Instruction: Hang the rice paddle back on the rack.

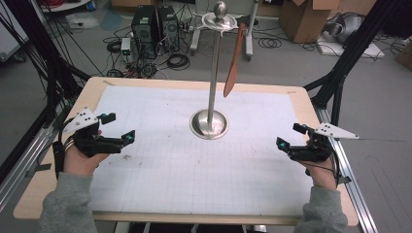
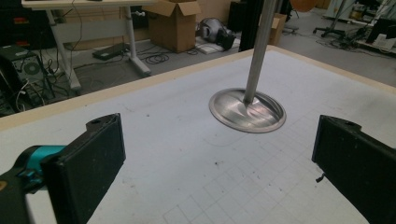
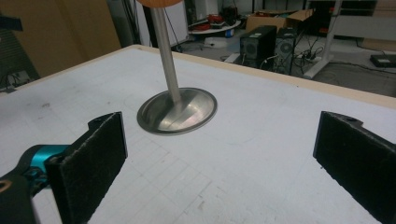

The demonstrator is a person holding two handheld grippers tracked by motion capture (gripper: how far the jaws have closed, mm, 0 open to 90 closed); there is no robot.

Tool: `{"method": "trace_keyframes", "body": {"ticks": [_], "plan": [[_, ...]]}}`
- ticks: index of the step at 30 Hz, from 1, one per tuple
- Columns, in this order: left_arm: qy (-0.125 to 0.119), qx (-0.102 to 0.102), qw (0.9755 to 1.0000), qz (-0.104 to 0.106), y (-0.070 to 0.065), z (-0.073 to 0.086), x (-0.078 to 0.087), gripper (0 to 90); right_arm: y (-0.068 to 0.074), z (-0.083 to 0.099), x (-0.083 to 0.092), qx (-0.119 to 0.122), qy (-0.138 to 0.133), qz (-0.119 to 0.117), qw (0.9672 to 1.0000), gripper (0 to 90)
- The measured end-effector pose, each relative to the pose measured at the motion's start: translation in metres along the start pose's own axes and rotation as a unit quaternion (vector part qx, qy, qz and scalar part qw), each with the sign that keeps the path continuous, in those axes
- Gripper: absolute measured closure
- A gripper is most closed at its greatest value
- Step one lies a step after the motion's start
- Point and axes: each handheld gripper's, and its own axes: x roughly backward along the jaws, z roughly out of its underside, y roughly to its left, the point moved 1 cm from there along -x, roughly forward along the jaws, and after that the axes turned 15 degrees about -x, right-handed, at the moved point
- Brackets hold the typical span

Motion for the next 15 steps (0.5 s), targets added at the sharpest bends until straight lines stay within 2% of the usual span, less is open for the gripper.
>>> {"method": "trace_keyframes", "body": {"ticks": [6,10,15], "plan": [[-0.001,0.002,1.0,0.001,0.001,0.001,0.001,3.0,-0.003,0.002,0.003,-0.004,-0.003,0.001,1.0,1.6],[0.0,0.005,1.0,-0.002,0.004,0.006,0.002,3.1,-0.007,0.003,0.005,-0.007,-0.003,0.01,0.9999,1.6],[0.008,0.014,0.9997,-0.016,0.009,0.016,0.003,3.0,-0.007,0.003,0.003,0.001,-0.003,0.018,0.9998,1.7]]}}
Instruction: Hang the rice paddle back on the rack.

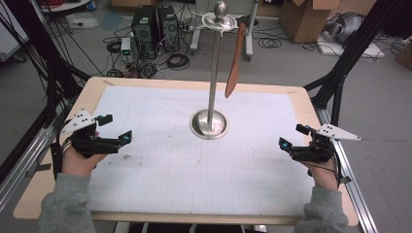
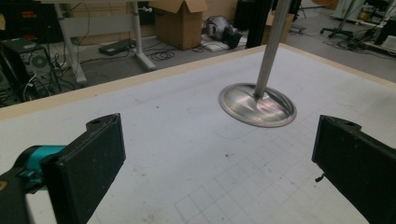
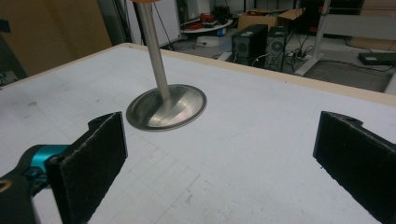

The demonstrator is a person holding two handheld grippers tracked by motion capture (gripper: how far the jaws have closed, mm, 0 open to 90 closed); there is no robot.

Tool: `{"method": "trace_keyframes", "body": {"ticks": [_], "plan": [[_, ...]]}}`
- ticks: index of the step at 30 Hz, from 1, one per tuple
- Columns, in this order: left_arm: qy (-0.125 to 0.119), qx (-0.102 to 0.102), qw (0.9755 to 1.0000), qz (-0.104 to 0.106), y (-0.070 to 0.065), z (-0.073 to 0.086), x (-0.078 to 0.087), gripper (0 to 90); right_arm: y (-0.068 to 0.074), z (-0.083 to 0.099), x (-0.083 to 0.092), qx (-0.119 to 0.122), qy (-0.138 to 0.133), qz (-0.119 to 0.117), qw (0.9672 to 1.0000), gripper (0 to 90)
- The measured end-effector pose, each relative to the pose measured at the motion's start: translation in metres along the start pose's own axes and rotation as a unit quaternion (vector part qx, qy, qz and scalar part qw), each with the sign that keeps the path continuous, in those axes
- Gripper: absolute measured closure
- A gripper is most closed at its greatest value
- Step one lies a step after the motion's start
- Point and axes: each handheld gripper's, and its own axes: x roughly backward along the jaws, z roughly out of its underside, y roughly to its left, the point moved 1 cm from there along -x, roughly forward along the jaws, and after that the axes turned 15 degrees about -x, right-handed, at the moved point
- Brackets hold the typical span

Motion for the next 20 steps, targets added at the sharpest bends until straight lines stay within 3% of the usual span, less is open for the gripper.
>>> {"method": "trace_keyframes", "body": {"ticks": [3,12,20], "plan": [[0.006,0.005,0.9999,-0.013,0.005,0.007,0.003,3.0,-0.001,0.001,-0.004,0.004,0.009,0.01,0.9999,1.6],[0.014,0.026,0.9985,-0.046,0.018,0.026,0.015,3.0,-0.006,0.0,-0.008,-0.001,-0.002,0.02,0.9998,1.6],[0.017,0.025,0.9985,-0.046,0.017,0.027,0.016,3.1,-0.007,0.0,-0.008,-0.004,-0.009,0.017,0.9998,1.6]]}}
